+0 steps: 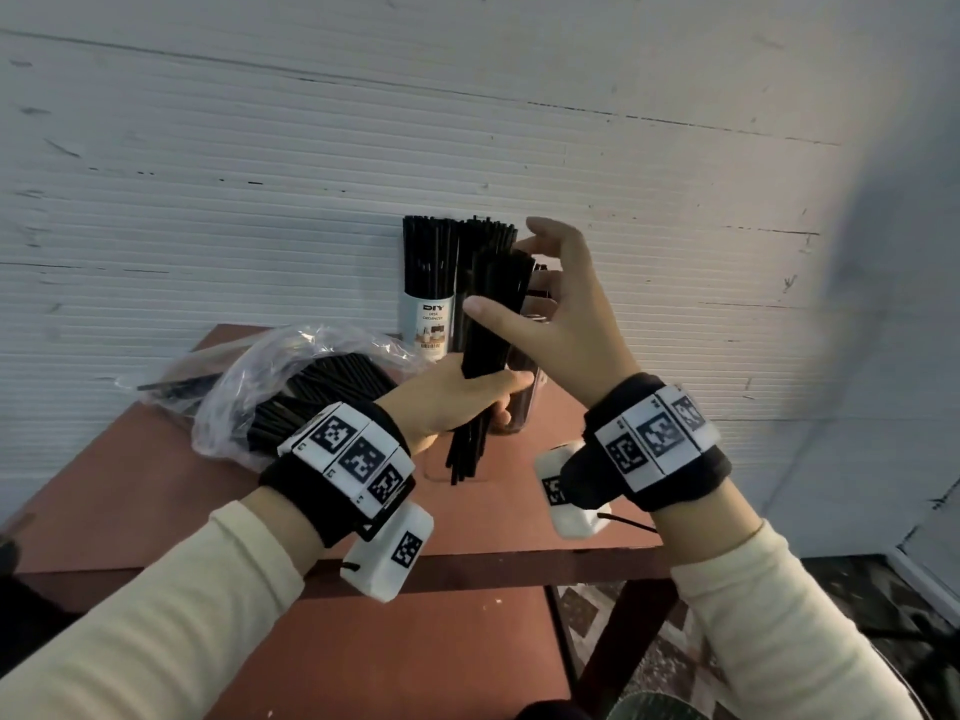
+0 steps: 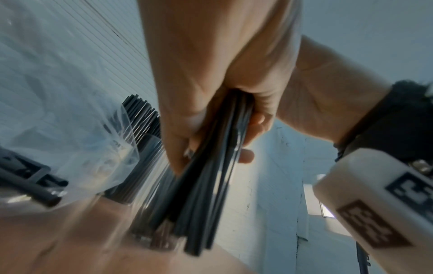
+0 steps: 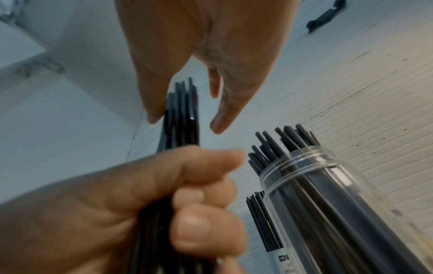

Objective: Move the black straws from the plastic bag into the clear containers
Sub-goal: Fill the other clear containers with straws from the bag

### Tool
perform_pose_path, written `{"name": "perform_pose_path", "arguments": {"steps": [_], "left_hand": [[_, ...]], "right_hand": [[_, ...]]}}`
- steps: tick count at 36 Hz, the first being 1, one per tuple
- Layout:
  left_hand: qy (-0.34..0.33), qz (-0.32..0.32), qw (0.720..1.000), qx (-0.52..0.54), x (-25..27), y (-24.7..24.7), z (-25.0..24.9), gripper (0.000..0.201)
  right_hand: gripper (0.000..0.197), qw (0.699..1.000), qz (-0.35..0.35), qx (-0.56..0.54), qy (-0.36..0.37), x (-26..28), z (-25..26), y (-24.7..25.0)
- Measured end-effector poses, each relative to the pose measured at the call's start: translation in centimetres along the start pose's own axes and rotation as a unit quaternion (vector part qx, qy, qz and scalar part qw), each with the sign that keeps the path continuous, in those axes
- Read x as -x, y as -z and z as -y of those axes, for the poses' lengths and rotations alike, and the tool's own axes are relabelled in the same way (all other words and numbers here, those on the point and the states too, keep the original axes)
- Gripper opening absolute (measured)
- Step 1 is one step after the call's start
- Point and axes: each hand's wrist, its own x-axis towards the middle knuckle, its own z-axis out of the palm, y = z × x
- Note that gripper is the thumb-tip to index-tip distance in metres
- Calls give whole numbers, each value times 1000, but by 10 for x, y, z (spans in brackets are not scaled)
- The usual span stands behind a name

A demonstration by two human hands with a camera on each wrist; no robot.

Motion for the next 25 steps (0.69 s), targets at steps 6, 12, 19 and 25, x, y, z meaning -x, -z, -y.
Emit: {"name": "perform_pose_path", "arguments": {"steps": [6,12,19,25], "left_hand": [[-87,101,991,-9,11,1,-23,33],[-55,147,986,54,15,-7,-20,26],[-106,-86,991,9,-9,-7,-15,77],[-88,-173,980,-42,-58,5,-10,135]], "right_hand": [[49,974,220,34,-41,2,5,14],[6,981,195,-11,8,12,0,5],[16,999,16,-37,6,-18,-1,23],[16,990,-133,-38,-35,-69,-7,51]]}}
